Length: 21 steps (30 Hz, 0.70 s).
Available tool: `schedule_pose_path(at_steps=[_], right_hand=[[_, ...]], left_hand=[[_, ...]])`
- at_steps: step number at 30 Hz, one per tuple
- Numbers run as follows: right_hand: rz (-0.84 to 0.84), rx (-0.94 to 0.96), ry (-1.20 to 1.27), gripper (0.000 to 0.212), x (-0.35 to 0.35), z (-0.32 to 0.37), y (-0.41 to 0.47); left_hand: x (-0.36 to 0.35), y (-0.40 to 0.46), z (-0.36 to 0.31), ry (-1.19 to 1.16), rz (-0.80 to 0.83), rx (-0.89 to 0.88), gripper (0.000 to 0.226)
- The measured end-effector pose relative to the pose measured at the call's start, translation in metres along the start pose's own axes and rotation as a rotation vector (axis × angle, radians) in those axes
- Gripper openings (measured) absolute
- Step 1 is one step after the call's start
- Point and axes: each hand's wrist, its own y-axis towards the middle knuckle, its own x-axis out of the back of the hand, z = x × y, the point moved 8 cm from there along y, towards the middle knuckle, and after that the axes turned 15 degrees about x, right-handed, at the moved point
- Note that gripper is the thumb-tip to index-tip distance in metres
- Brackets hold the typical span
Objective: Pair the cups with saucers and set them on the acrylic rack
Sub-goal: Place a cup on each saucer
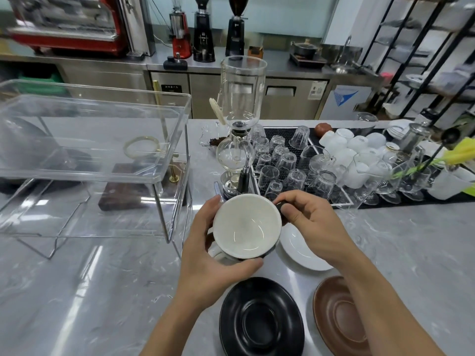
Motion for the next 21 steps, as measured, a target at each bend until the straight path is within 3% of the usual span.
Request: schedule_pose_path(at_steps=[14,21], right_hand=[[-0.173,0.005,0.012,0.022,0.007,0.004,-0.048],[-0.139,-0.134,0.069,0.021,0.003,-0.015,-0.090]], left_hand=[[0.000,-0.023,-0.006,-0.185,0.060,0.099,0.091],[-0.002,-0.050,0.018,-0.107,0.120,0.150,0.100]])
